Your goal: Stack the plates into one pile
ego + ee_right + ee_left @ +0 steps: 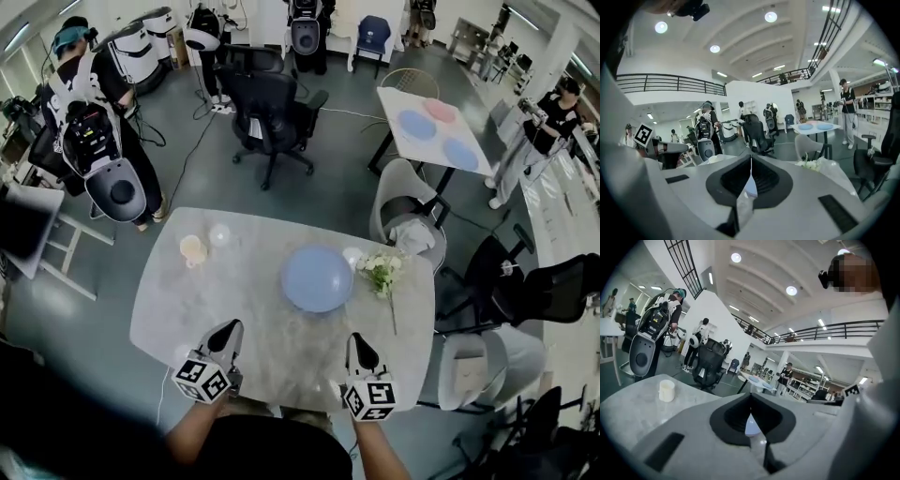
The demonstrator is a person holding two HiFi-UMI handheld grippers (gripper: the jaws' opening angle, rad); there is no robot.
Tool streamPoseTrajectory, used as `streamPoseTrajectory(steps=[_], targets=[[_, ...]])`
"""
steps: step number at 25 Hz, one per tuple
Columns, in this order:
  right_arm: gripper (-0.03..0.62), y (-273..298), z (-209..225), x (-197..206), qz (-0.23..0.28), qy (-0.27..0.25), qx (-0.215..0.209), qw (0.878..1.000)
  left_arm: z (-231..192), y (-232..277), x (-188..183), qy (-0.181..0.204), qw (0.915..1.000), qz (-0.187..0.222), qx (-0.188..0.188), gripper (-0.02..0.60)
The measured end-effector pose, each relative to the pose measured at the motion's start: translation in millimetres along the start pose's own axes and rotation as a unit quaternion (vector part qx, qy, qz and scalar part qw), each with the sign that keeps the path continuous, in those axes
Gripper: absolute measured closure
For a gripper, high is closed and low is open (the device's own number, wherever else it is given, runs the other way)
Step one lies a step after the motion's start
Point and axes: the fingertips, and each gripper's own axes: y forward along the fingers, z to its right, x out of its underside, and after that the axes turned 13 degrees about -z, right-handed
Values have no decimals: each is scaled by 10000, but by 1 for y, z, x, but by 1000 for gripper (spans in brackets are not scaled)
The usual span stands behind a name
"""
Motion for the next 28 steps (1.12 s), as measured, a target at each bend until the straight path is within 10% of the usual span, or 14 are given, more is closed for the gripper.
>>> streamPoseTrajectory(steps=[8, 28], targets=[[577, -50, -84, -27, 592, 155, 287, 9977, -14, -60, -32, 606, 9972, 115, 425, 565], [582, -59, -184, -7, 673, -333, 569, 9956, -67, -166, -28, 1189, 9920, 396, 129, 565]])
